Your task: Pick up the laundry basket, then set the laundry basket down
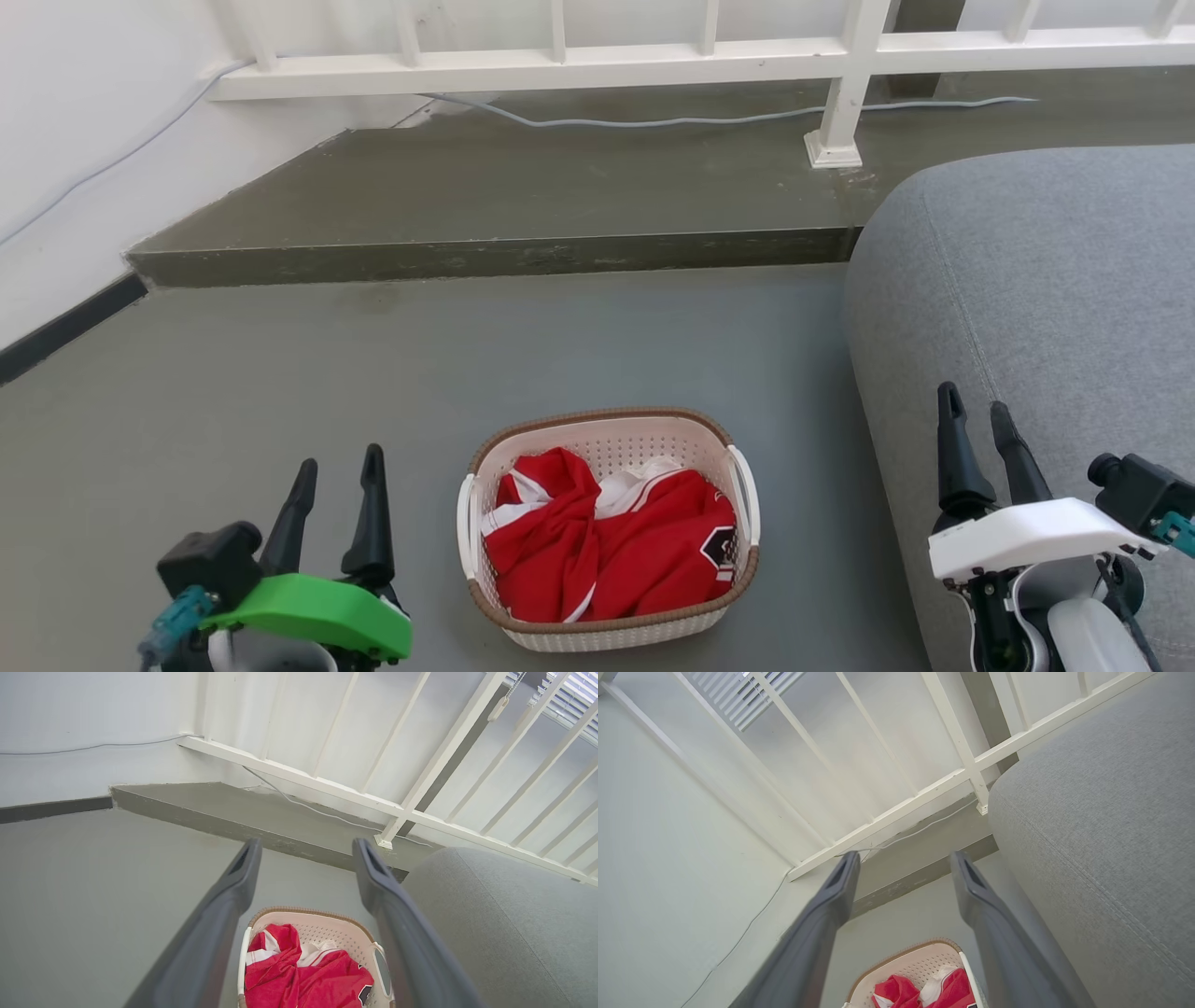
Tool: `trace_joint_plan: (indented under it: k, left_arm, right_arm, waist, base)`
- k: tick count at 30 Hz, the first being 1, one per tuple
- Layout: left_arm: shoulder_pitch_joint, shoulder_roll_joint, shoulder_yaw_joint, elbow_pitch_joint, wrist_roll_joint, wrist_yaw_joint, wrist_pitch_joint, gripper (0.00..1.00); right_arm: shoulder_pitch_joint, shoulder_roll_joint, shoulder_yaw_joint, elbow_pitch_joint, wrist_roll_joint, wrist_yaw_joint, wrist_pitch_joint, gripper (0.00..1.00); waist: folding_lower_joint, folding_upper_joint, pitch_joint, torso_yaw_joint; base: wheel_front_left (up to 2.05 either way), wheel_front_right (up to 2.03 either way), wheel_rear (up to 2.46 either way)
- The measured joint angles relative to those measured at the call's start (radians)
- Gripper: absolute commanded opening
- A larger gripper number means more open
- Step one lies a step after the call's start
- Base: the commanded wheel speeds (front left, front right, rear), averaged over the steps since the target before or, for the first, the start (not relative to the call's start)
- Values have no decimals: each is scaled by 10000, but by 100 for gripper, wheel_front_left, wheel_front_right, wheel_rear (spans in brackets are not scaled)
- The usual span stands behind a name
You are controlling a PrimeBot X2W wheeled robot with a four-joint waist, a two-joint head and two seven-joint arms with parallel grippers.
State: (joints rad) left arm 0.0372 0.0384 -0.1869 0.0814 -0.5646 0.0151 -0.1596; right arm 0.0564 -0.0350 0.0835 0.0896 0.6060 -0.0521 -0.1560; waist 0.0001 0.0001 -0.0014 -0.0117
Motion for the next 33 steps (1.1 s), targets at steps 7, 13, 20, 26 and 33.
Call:
trace_joint_plan:
  k: [7,13,20,26,33]
  left_arm:
    - [44,29,-199,-230,1057,115,-207,100]
    - [50,35,-447,-278,1789,205,-410,100]
    - [111,50,-752,-257,2727,219,-619,100]
    - [150,65,-859,-259,3482,395,-821,100]
    - [151,69,-934,-249,3858,435,-920,100]
  right_arm:
    - [139,-4,232,-228,-905,-136,-209,100]
    - [147,-8,416,-420,-1778,-303,-416,100]
    - [180,-12,644,-570,-2660,-477,-650,100]
    - [294,-15,857,-711,-3471,-640,-834,100]
    - [340,-21,934,-794,-3893,-721,-959,100]
  waist:
    - [0,0,23,-21]
    - [0,0,36,-29]
    - [0,0,49,-32]
    - [0,0,63,-41]
    - [0,0,77,-48]
  base:
    - [0,0,0]
    - [0,0,0]
    - [0,0,0]
    - [0,0,0]
    - [0,0,0]
